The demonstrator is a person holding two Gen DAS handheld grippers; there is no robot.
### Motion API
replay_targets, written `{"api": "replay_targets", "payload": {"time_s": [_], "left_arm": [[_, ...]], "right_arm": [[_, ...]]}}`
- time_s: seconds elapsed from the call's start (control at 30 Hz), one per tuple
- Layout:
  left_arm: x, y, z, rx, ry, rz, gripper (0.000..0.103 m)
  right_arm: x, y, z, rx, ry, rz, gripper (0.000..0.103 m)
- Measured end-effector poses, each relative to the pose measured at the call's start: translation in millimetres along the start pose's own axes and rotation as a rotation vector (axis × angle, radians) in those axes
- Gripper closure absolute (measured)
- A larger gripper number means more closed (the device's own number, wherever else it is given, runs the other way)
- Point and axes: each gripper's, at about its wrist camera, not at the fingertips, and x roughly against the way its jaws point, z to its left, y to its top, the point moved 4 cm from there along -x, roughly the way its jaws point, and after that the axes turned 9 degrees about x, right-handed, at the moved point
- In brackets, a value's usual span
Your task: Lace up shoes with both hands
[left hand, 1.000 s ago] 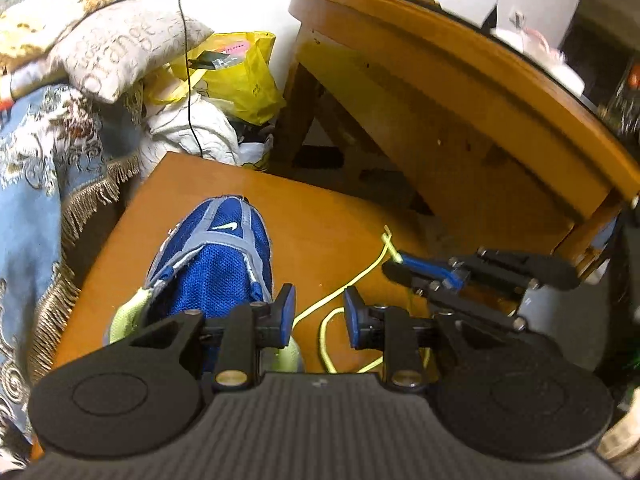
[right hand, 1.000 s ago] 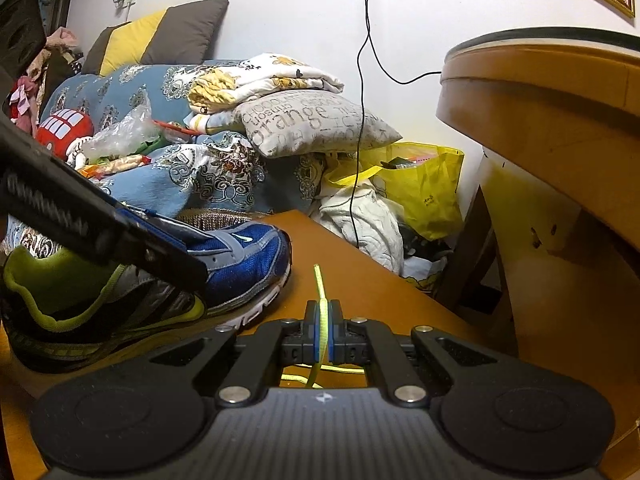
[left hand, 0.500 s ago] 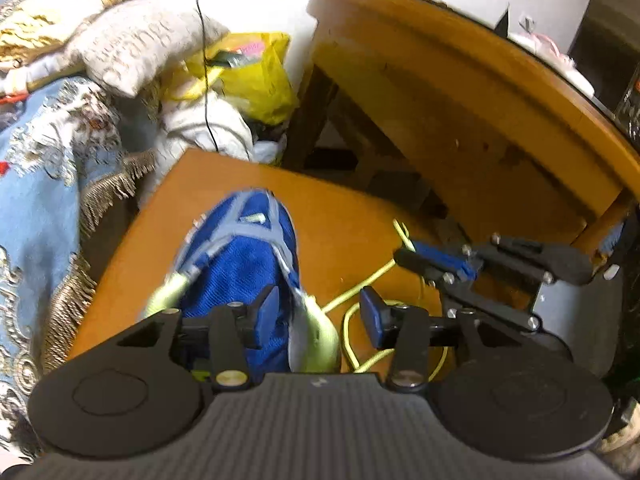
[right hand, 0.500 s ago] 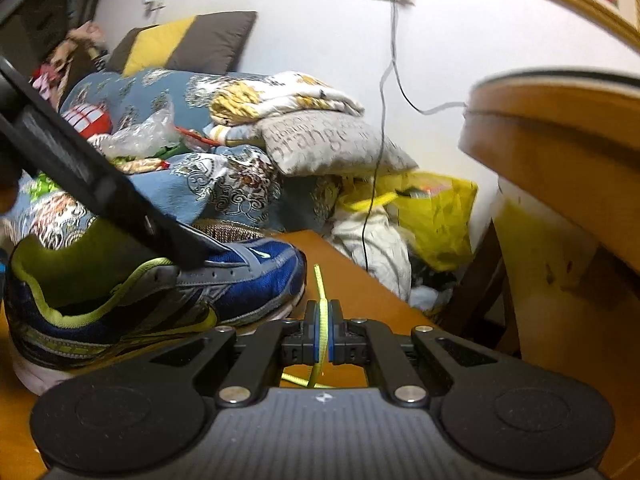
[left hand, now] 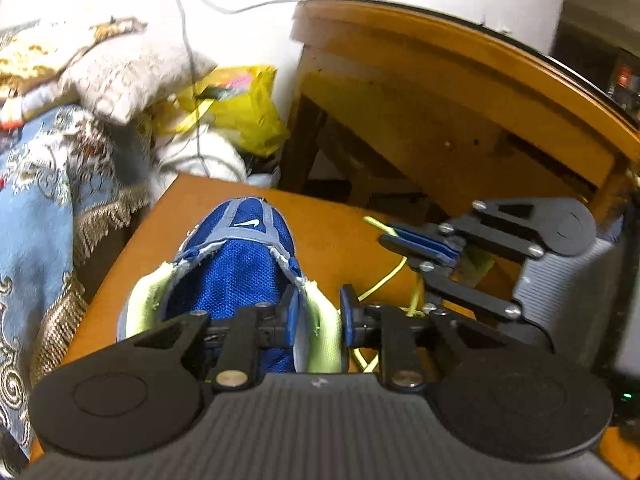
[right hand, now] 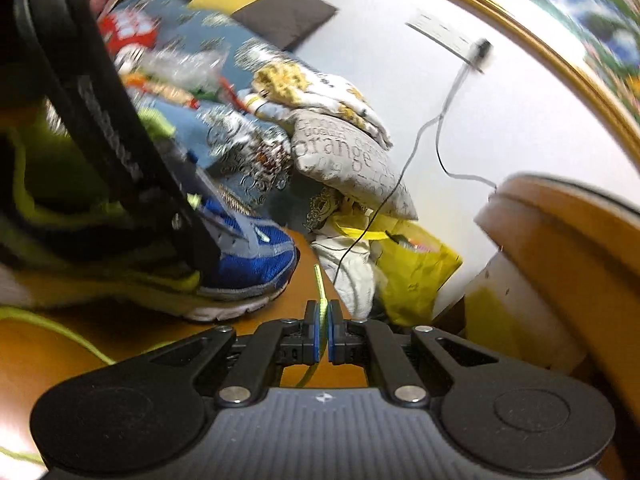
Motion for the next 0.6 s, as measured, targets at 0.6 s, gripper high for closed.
{"api": "replay_targets", "payload": {"time_s": [0.6], "left_arm": [[17, -28, 7, 0.039, -0.074, -0.162, 0.086]], "right_arm": [[-20, 0, 48, 0.817, -0.152, -0.049, 0.100]]}}
